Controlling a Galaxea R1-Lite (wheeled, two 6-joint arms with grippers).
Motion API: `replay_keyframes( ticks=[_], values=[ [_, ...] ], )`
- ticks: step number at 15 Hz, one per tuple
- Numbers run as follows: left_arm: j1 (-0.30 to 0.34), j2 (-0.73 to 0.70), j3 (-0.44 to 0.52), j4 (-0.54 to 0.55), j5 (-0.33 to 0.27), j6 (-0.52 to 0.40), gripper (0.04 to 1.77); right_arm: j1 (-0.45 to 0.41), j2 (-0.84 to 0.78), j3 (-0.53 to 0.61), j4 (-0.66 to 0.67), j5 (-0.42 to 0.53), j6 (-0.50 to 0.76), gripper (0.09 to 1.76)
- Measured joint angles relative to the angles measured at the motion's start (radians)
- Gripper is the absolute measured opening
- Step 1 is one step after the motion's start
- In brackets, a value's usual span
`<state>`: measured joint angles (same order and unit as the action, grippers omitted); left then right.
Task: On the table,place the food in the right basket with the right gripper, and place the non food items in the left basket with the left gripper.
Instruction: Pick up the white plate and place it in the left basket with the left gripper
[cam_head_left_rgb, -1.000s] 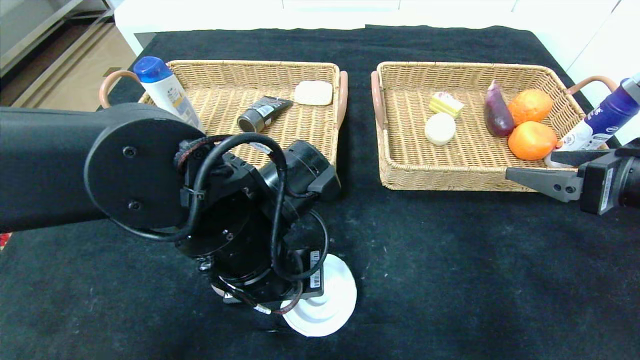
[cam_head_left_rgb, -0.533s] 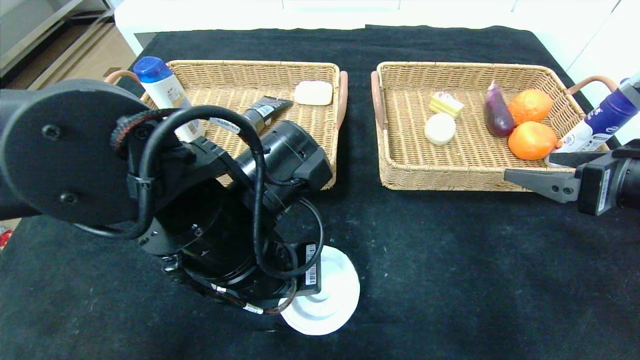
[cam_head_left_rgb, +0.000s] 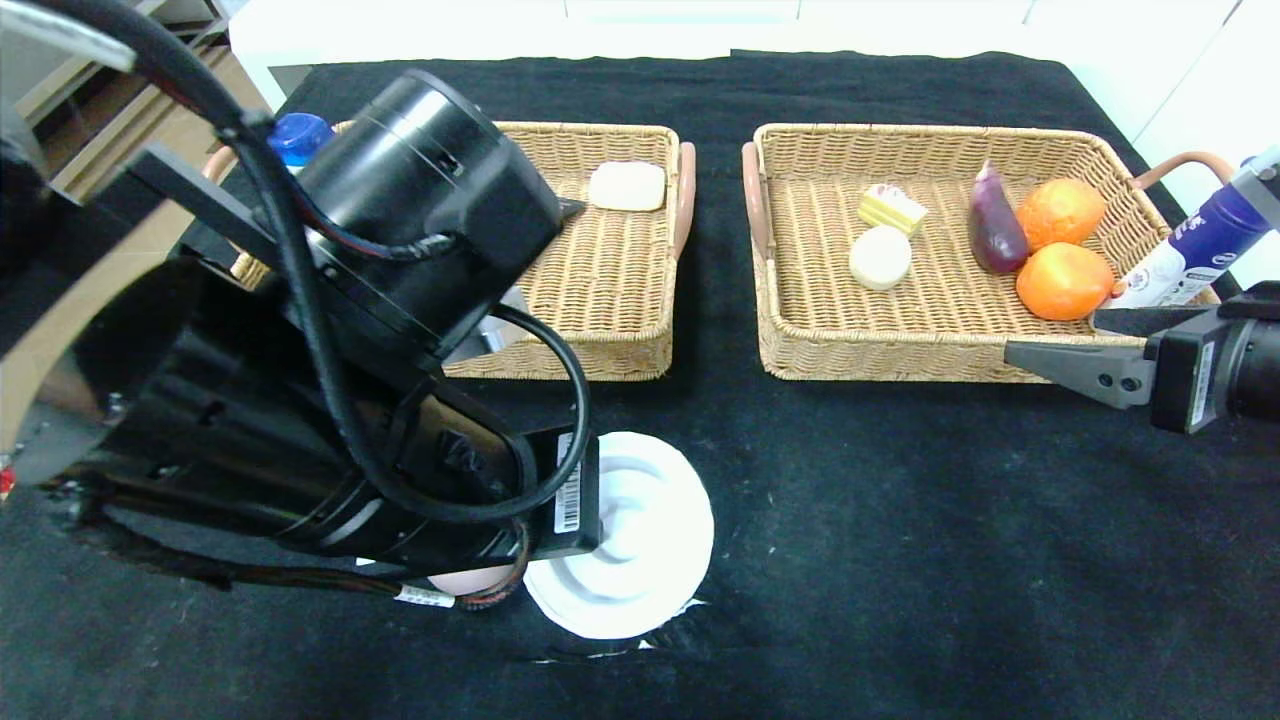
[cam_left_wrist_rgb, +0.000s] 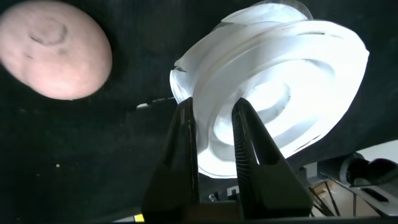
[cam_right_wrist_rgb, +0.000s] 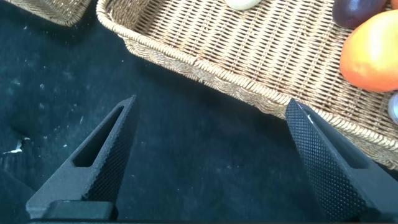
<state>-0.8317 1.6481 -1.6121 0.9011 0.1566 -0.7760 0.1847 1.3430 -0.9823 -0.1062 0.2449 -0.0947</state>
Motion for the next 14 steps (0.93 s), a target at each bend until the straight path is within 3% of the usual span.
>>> replay_keyframes(
  ticks=[3,8,14],
  values=[
    [0.031,-0.037,-0.042,-0.007,0.041,0.093,0.42,0.001,0.000,0.000,0.000,0.001,0.000,1.71],
    [0.183,-0.045,-0.128,-0.055,0.039,0.290,0.42,0.000,0.000,-0.001,0.000,0.000,-0.001,1.71],
    [0.390,-0.037,-0.151,-0.234,-0.056,0.421,0.42,-0.001,-0.001,-0.001,0.000,0.000,0.000,1.71]
  ],
)
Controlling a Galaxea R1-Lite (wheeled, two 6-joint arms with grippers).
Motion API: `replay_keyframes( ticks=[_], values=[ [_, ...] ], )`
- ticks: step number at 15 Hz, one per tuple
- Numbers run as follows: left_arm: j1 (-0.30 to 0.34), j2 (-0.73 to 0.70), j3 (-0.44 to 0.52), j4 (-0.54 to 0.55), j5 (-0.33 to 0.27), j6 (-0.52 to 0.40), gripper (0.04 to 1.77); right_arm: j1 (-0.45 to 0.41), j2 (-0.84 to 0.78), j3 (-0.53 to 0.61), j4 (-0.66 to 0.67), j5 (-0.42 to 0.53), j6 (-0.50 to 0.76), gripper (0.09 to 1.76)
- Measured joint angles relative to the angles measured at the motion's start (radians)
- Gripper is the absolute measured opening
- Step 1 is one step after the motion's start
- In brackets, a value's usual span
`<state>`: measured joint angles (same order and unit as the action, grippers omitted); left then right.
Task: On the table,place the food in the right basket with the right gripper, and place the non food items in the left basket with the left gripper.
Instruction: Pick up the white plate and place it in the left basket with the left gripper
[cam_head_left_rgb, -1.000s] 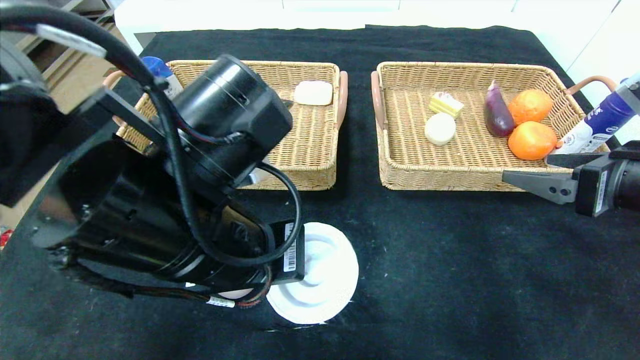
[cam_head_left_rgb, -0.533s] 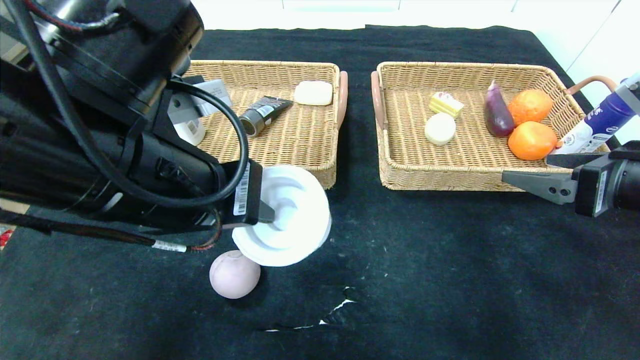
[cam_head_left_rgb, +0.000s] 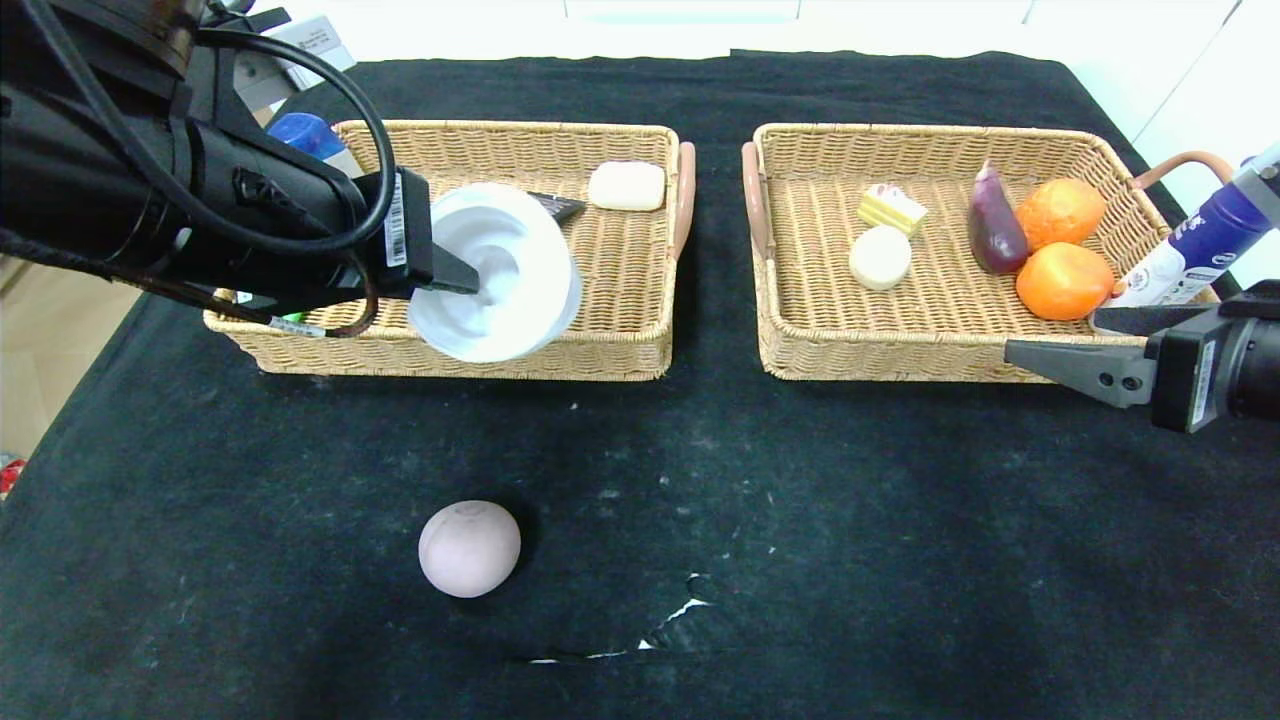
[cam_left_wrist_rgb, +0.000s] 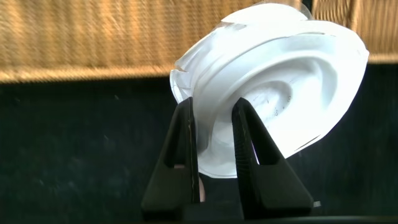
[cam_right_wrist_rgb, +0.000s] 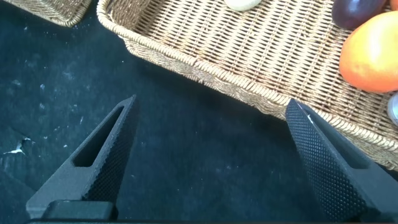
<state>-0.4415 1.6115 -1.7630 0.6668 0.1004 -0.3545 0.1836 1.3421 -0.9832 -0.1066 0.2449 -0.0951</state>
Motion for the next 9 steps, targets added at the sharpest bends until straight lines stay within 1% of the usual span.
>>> replay_keyframes(
  ticks=[5,7,9],
  values=[
    [0.170,0.050,-0.004,-0.189,-0.097,0.034,0.42,0.001,0.000,0.001,0.000,0.000,0.000,1.71],
    [0.221,0.080,-0.005,-0.257,-0.120,0.039,0.42,0.001,0.000,0.001,0.000,0.000,0.000,1.71],
    [0.255,0.109,-0.005,-0.309,-0.143,0.039,0.42,0.001,0.001,0.001,0.000,0.000,0.000,1.71]
  ],
)
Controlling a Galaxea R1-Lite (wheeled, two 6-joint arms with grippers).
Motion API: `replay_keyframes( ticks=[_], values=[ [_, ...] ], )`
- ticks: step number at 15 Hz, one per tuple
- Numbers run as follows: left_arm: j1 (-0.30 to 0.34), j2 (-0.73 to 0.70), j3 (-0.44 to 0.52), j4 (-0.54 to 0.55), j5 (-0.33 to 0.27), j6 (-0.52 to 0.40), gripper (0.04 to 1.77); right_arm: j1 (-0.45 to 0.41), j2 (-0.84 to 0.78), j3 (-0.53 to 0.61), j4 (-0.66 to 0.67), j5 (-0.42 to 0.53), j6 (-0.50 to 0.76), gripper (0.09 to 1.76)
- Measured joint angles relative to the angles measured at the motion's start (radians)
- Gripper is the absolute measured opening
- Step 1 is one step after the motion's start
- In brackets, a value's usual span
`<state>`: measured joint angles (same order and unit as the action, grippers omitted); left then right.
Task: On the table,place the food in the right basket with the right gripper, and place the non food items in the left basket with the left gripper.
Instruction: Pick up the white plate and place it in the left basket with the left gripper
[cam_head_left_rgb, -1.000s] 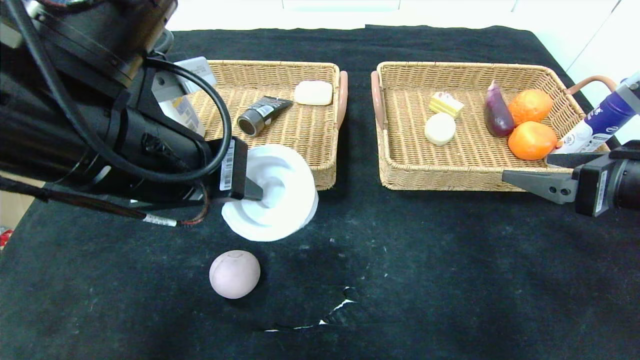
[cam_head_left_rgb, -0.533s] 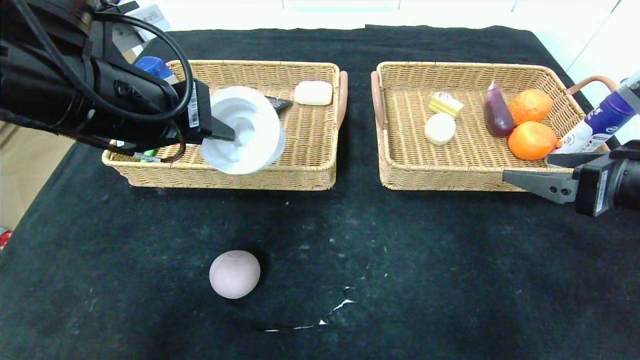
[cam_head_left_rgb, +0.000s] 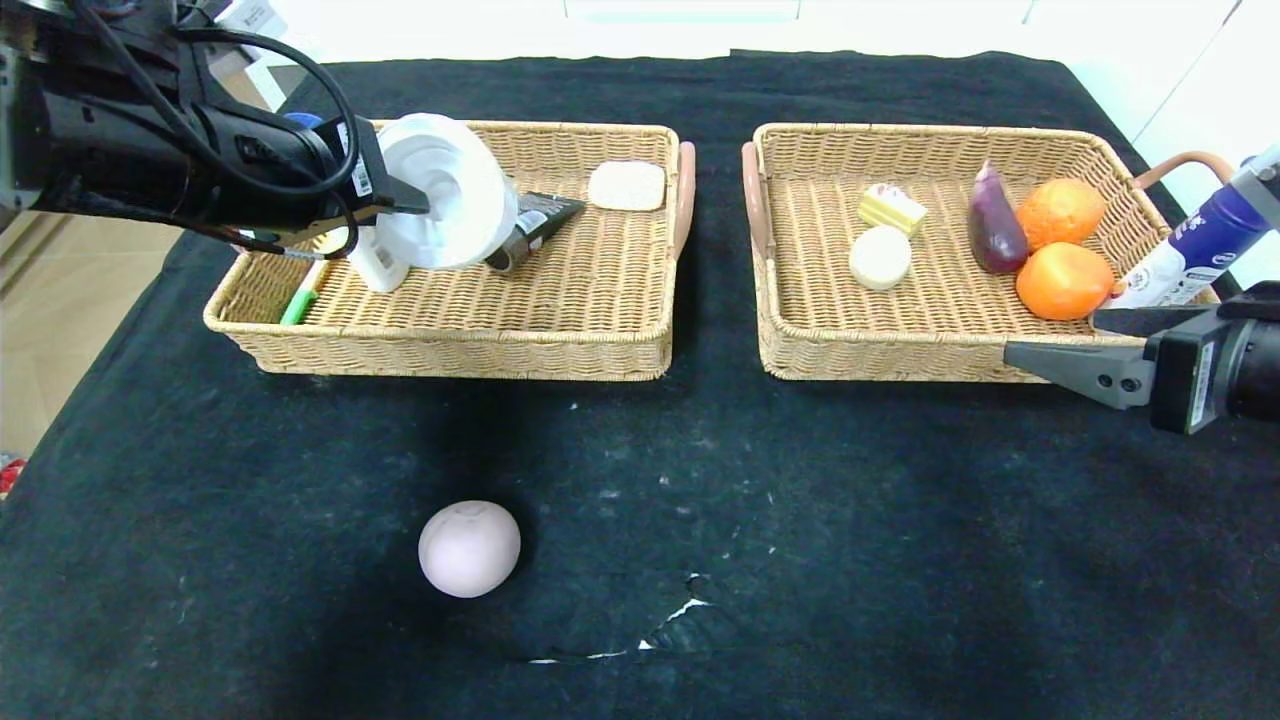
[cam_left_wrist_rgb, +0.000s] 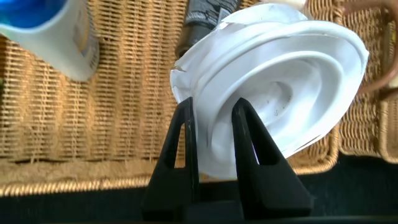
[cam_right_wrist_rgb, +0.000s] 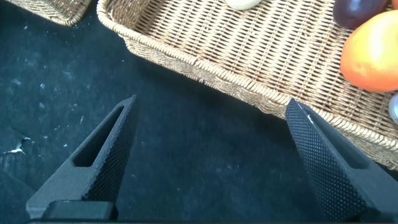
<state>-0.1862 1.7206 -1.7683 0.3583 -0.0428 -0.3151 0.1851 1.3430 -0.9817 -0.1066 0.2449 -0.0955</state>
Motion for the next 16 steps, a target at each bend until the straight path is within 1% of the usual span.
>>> replay_keyframes(
  ticks=[3,7,9,12,15,16],
  values=[
    [0.024,0.040,0.000,-0.074,-0.005,0.000,0.42,0.000,0.000,0.000,0.000,0.000,0.000,1.71],
    [0.030,0.073,0.003,-0.101,-0.010,0.004,0.42,0.000,0.000,0.000,0.000,0.000,0.000,1.71],
    [0.031,0.079,0.003,-0.122,-0.011,0.026,0.42,0.000,0.000,-0.001,0.000,0.000,0.000,1.71],
    [0.030,0.081,0.008,-0.122,-0.011,0.031,0.42,0.000,0.000,-0.002,0.000,0.000,0.000,1.71],
    [0.030,0.081,0.009,-0.123,-0.012,0.031,0.82,0.000,0.000,-0.001,0.000,0.000,0.000,1.71],
    [0.030,0.081,0.010,-0.122,-0.012,0.031,0.93,0.000,0.000,0.000,0.000,0.000,0.000,1.71]
  ],
)
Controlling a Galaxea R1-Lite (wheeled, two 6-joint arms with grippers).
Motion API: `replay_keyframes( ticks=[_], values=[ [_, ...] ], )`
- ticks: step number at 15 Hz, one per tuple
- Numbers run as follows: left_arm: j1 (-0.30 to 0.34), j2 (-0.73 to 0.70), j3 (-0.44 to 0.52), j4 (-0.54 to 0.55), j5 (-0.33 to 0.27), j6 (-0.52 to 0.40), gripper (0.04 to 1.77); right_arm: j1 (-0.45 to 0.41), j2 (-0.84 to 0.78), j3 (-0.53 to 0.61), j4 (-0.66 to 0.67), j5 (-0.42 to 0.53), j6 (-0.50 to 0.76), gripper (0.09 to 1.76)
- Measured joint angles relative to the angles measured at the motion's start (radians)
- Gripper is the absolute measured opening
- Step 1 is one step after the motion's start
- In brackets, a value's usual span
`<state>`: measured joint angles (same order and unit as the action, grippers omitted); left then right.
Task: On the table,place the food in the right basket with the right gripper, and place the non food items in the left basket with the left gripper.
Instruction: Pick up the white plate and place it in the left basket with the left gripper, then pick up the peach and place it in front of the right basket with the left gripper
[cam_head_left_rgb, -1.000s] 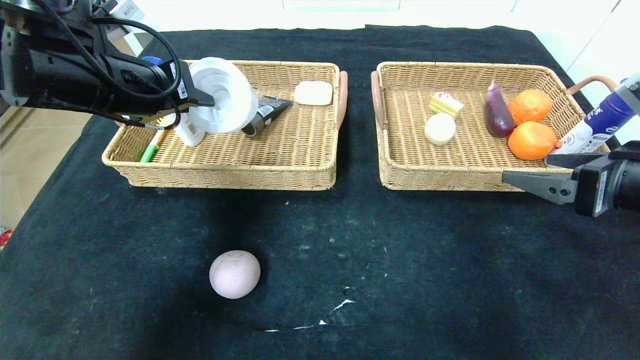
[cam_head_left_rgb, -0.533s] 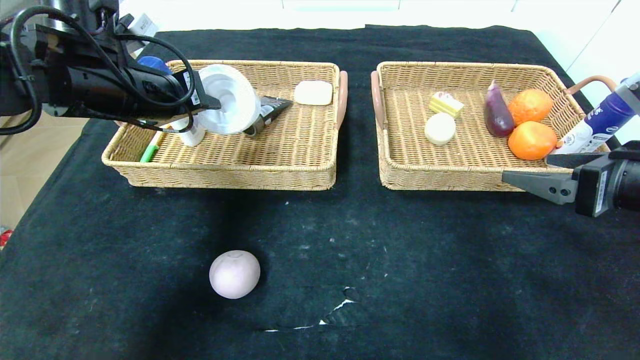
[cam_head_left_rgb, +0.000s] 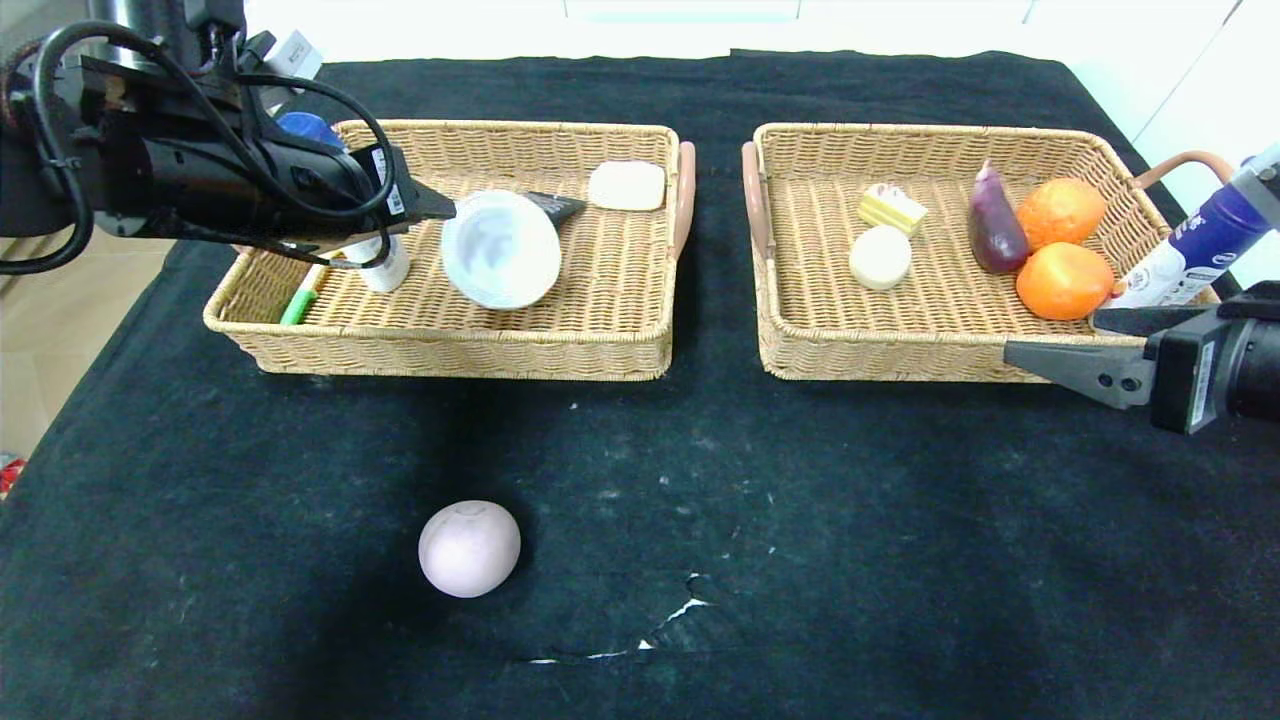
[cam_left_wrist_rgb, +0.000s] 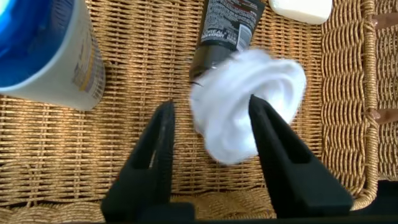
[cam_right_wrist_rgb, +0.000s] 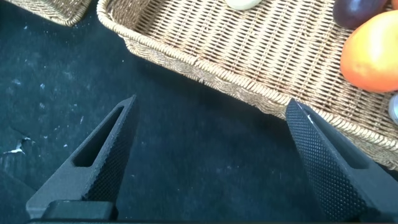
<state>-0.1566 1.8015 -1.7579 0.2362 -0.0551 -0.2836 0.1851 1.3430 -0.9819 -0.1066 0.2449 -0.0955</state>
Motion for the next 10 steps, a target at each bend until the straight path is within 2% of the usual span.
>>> replay_keyframes(
  ticks=[2,5,10],
  values=[
    [0.000,0.000,0.000,0.000,0.000,0.000,1.12,0.000,0.000,0.000,0.000,0.000,0.000,1.71],
    [-0.001,-0.001,0.000,0.003,0.000,0.000,1.31,0.000,0.001,0.000,0.000,0.000,0.000,1.71],
    [-0.020,-0.021,0.009,0.014,-0.005,-0.001,1.49,0.000,0.001,0.000,0.000,0.000,0.000,1.71]
  ],
)
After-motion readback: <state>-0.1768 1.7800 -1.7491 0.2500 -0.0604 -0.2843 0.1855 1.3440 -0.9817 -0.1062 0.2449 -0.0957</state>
